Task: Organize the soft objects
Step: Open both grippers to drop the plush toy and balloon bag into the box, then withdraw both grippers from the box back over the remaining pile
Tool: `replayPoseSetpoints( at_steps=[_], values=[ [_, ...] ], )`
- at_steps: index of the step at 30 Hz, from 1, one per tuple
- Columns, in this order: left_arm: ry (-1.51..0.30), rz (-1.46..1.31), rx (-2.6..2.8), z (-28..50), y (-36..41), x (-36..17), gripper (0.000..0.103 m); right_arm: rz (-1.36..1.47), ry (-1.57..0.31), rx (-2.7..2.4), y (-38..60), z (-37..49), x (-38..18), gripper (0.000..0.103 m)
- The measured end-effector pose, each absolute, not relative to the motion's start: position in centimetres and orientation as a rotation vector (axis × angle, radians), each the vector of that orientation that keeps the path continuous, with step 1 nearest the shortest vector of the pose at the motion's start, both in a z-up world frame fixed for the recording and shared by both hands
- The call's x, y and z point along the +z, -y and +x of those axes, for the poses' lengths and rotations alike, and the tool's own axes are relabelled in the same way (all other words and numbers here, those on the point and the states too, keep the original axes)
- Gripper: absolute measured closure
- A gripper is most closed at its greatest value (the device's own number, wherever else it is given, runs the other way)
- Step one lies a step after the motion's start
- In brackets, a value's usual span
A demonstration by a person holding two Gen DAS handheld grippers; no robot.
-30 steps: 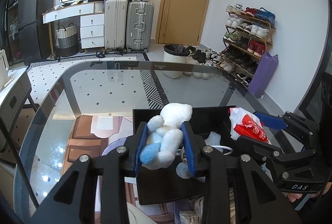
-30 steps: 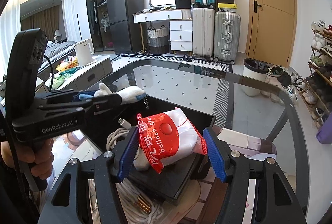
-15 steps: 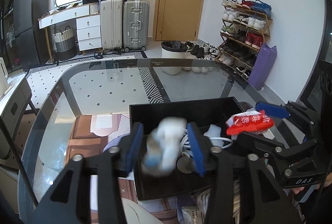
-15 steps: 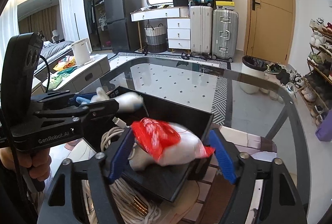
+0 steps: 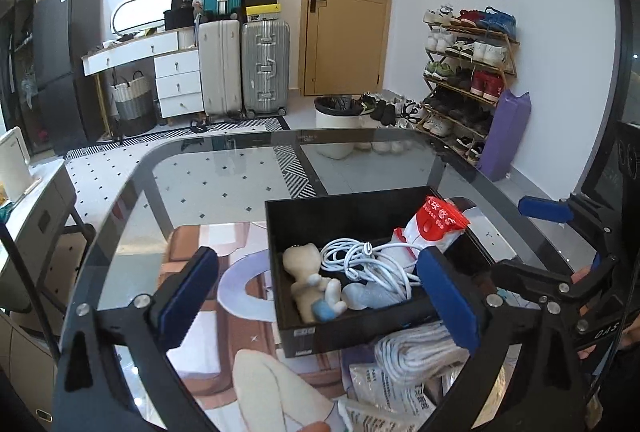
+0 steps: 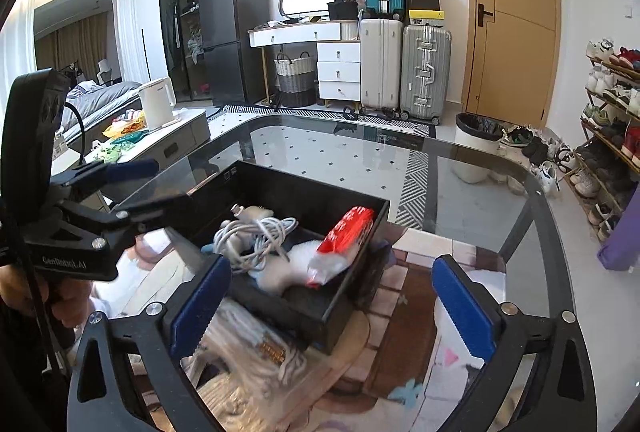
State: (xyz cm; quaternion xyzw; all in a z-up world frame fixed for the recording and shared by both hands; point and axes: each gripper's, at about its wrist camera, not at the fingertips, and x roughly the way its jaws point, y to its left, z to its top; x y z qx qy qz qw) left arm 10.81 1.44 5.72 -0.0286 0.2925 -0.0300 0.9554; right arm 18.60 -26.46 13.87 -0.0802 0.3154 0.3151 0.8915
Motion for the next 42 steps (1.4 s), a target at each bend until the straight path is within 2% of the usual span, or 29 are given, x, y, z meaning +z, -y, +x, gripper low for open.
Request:
replayPoseSetpoints(
  at_steps=[25,42],
  values=[
    [-0.598,-0.041,-0.064,5.6,-2.1,4.7,0.0,-0.125,-0.772,0.642,28.7,13.2,11.5,0.001],
    [-0.63,-0.023,-0.08,4.3,-1.7,3.0,0.0,-0.25,-0.863,0.673,26.2,11.3,9.5,0.001]
  ],
)
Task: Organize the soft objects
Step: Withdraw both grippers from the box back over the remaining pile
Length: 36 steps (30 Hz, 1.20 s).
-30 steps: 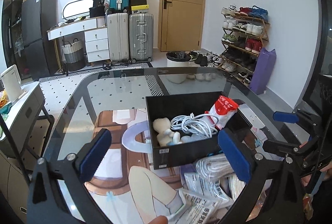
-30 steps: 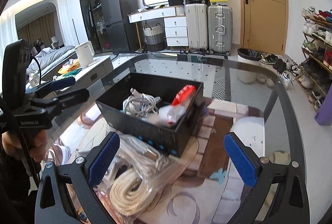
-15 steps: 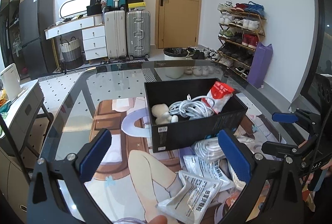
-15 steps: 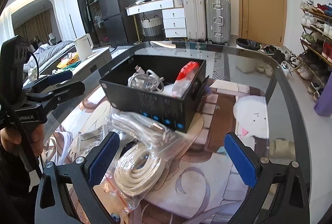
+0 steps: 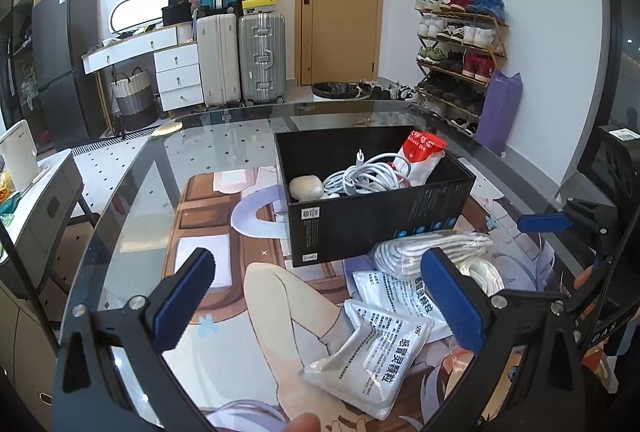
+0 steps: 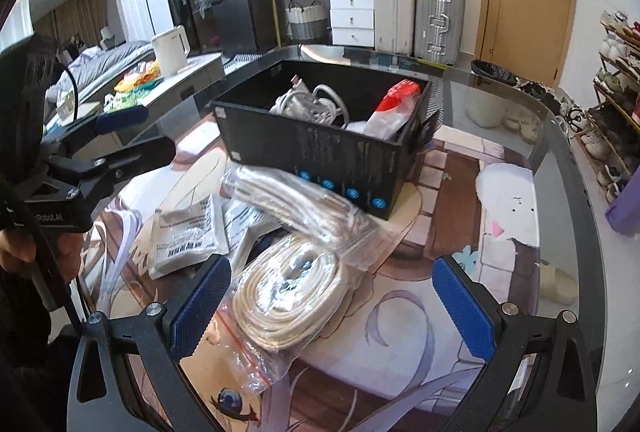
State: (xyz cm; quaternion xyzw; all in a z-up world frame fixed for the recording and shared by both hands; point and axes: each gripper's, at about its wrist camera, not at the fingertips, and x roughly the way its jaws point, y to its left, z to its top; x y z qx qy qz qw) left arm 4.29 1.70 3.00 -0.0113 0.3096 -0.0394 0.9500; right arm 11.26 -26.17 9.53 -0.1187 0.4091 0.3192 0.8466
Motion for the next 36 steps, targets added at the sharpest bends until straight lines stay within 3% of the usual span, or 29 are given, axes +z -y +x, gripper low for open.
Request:
replayPoseSetpoints(
  at_steps=[36],
  values=[
    [-0.713,-0.007,-0.094,4.9,-2.1,1.7,0.0,-0.328,-0.98,0.66,22.7,11.0,5.1,0.001]
  ],
)
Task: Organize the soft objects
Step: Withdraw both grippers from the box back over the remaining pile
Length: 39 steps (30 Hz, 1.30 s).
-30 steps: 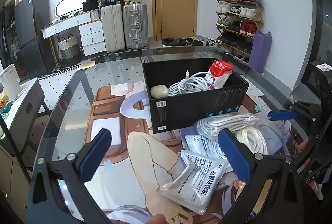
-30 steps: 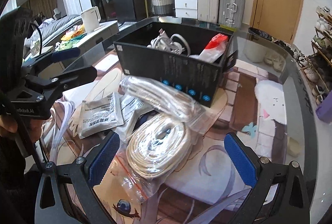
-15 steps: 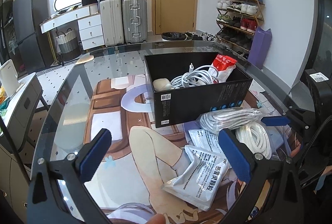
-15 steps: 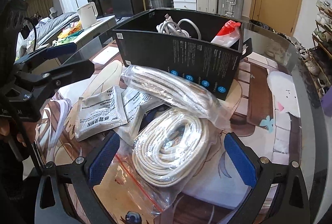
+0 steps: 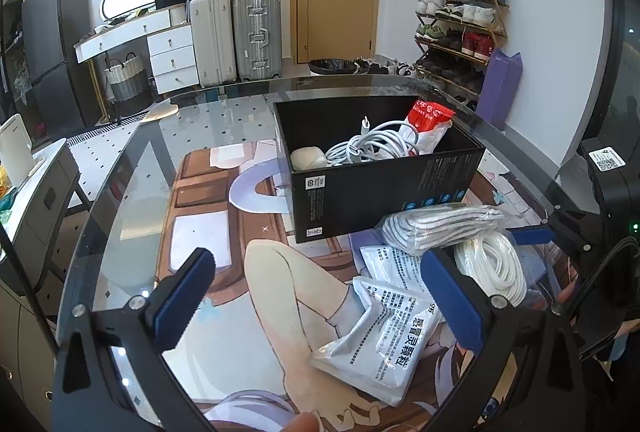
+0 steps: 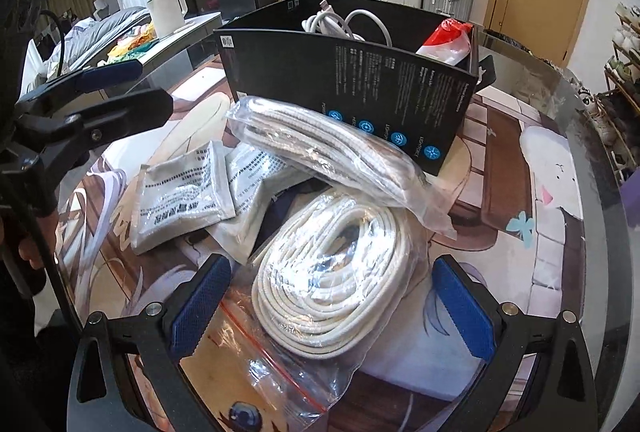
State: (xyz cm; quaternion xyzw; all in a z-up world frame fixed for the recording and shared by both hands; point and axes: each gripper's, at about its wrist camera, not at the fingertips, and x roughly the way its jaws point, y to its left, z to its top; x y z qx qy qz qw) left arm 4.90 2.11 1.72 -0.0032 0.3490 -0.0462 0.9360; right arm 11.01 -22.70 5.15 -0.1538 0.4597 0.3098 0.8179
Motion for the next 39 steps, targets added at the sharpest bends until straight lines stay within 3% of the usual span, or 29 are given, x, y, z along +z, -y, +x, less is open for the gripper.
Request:
replayPoseSetpoints(
  at_steps=[20,39],
  values=[
    [-0.773,0.057,-0.199,4.6,-0.6,1.0,0.0,-0.377,-1.011,0.721,28.8,11.1,5.0,0.001],
    [-0.889,0.176,-0.254,4.3,1.0,-0.9,0.0,-0.361,-0.983,0.692,26.8,11.0,5.2,0.001]
  ],
)
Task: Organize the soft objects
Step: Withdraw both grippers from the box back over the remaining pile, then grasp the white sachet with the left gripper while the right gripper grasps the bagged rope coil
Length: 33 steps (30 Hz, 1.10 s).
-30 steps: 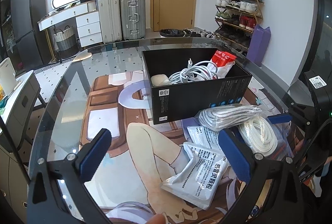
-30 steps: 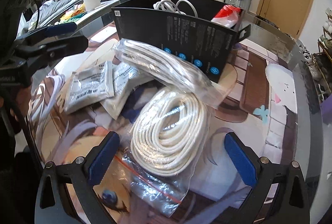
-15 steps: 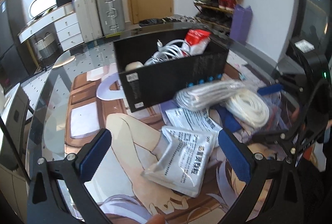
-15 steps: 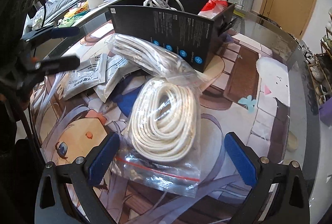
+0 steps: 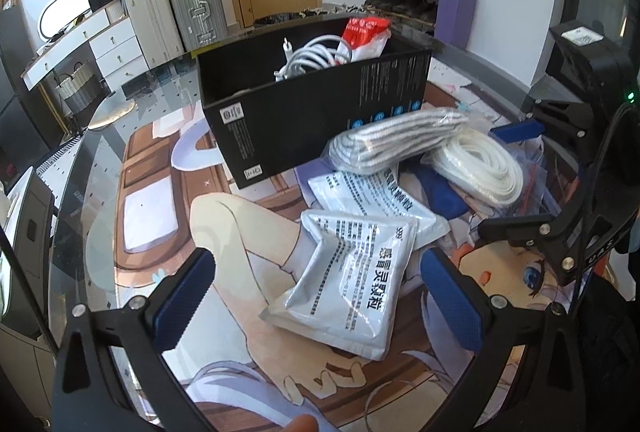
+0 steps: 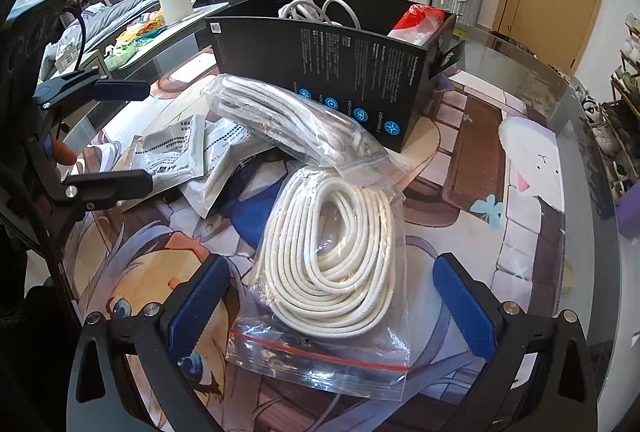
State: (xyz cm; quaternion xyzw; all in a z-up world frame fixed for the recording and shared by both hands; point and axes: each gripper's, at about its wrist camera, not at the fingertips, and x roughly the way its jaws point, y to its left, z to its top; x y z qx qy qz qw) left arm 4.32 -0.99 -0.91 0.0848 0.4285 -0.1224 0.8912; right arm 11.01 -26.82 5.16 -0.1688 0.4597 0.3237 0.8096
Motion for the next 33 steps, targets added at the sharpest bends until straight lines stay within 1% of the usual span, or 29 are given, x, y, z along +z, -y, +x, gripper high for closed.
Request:
replayPoseSetpoints(
  at_steps=[9,12,15,17,21,25,27,30,33],
  values=[
    [-0.946,0.206,-0.273,4.5,1.9,-2.1,0.0,-0.353,-0.97,0.678,26.9,11.4,5.2,0.001],
    [-0.967,0.198,-0.269,4.6,1.9,-2.4,0.0,-0.353,-0.964,0.681,27.0,11.3,5.3,0.005],
    [-0.978,0.18,-0.273,5.0,1.8,-2.6,0.0,-0.351,-0.958,0.683,27.1,11.3,5.5,0.012],
    [-0.984,0.169,-0.278,5.0,1.6,-2.6,0.0,-0.349,-0.954,0.681,27.3,11.3,5.6,0.019],
    [-0.992,0.151,-0.284,5.1,1.5,-2.7,0.0,-0.353,-0.951,0.688,27.4,11.2,5.8,0.026],
    [-0.994,0.144,-0.291,5.2,1.3,-2.7,0.001,-0.363,-0.952,0.702,27.5,10.9,6.0,0.037],
    [-0.993,0.141,-0.298,5.1,1.3,-2.6,0.004,-0.365,-0.952,0.709,27.5,10.8,6.1,0.041],
    [-0.985,0.143,-0.304,4.9,1.3,-2.4,0.01,-0.371,-0.95,0.717,27.5,10.5,6.1,0.045],
    [-0.976,0.146,-0.316,4.7,1.4,-2.2,0.02,-0.376,-0.948,0.722,27.5,10.3,6.2,0.048]
  ],
)
